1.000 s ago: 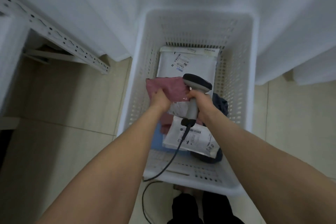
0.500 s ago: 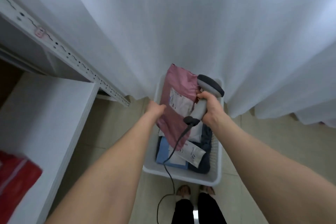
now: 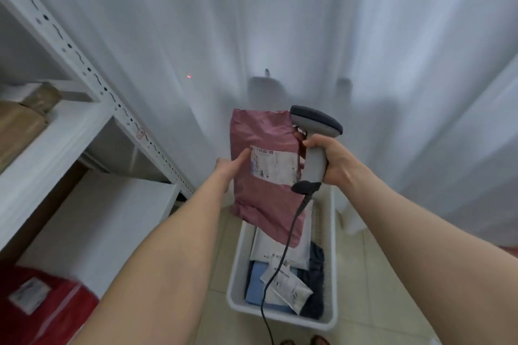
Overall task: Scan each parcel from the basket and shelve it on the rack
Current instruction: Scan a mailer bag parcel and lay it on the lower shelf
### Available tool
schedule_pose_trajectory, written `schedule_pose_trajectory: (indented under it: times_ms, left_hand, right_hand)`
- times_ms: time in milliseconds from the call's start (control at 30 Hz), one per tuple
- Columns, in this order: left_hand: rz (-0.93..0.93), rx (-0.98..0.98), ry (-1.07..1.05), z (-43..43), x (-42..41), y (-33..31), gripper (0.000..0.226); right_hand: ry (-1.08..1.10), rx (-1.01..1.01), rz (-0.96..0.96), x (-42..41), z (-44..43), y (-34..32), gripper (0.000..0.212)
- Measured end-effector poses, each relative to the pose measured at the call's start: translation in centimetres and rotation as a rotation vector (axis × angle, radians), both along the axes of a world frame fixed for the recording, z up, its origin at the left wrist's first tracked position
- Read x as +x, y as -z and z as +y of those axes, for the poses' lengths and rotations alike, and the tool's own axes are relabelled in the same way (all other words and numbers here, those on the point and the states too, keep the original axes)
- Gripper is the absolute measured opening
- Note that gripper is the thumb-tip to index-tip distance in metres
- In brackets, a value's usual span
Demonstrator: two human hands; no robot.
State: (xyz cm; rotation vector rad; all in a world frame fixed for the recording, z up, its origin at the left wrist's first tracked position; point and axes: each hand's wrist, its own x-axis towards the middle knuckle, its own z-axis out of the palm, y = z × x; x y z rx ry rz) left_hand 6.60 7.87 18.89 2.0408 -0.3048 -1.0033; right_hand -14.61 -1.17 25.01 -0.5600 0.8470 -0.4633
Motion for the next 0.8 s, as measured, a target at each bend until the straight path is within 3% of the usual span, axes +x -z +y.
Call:
schedule_pose_trajectory:
  times_ms: [167,267,433,600,800]
  left_hand:
    - [0.174,-0.050,0.033,0.5,1.1,-1.5,0.090]
    - [0.181,-0.172,-0.039,0.3,1.5,-2.4,0.067]
    - [-0.093,-0.239,-0.061,-0.2,3.0,-5.2,0.046]
    - [-0.356,-0.165,0.057,-0.7,4.5,-8.6,0.043]
    - [-0.431,-0.078,0.238,-0.4,5.1,-11.4,0.044]
  right_hand:
    - [0.046,-0.012,-0.035,0.0,-0.2,-2.2,0.022]
    - [0.140,0.000,-0.028,0.6,-0.1,-2.3,0.021]
    - [0.220,-0.015,-0.023,1.0,0.4,-1.4,0.018]
    - [0.105,-0.072,0.038,1.4,1.5,-1.3,0.014]
    - [-0.018,-0.166,0.061,2.4,2.4,-2.3,0.029]
